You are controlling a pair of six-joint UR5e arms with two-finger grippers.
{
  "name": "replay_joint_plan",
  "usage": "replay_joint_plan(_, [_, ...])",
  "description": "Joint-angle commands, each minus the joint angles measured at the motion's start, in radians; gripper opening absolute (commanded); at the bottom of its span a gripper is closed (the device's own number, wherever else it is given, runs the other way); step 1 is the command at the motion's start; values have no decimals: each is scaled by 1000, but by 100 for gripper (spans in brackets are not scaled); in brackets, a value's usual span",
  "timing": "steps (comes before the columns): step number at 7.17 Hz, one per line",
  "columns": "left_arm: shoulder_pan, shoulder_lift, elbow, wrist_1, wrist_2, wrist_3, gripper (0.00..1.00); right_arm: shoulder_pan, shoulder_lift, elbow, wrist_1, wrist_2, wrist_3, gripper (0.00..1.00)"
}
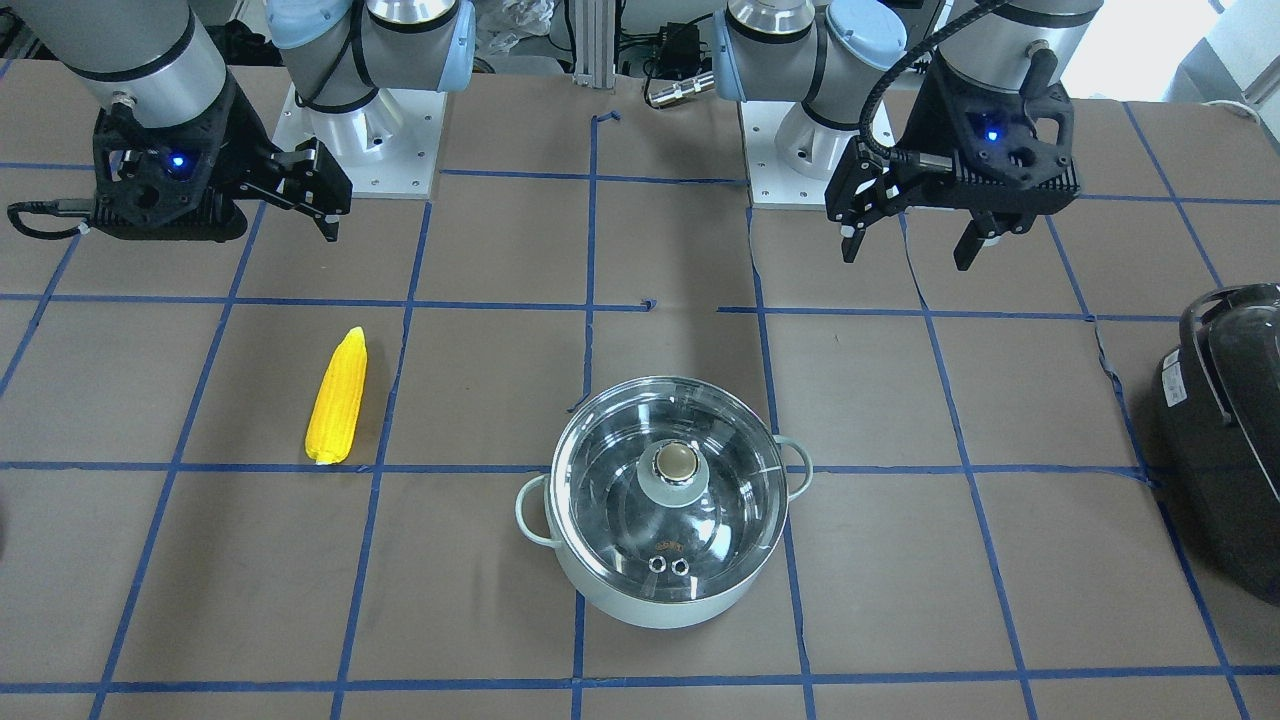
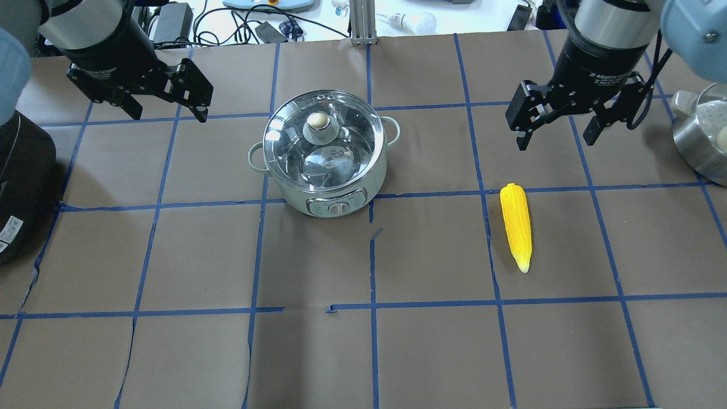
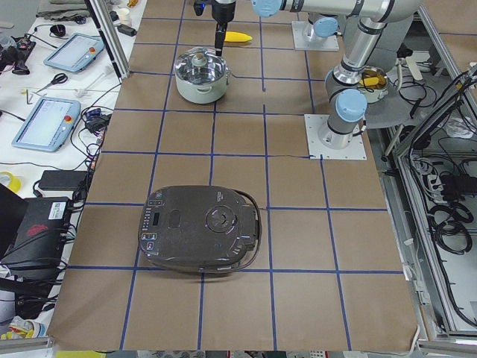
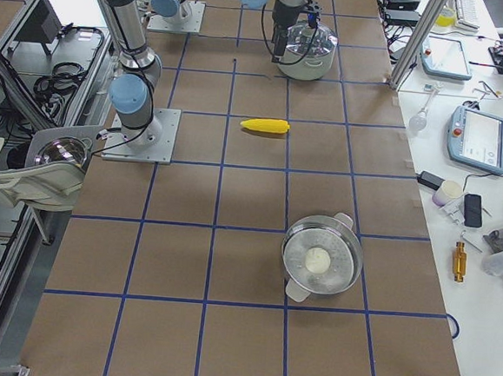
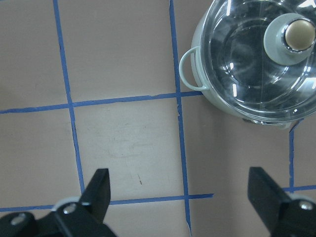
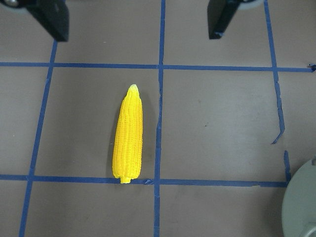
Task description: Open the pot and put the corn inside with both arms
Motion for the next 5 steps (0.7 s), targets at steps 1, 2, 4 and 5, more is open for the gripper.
replay_joint_plan(1, [-2,5,0,-7,-3,2,100,-1,0,1,0,-3,-1,100])
replay_joint_plan(2, [-2,4,0,-7,-5,2,100,1,0,1,0,-1,-1,100])
replay_joint_plan(4, [-2,10,-2,-9,-6,0,100,-1,0,1,0,3,1,100])
replay_joint_plan(5, [-2,10,-2,-10,-5,2,100,-1,0,2,0,0,-1,100])
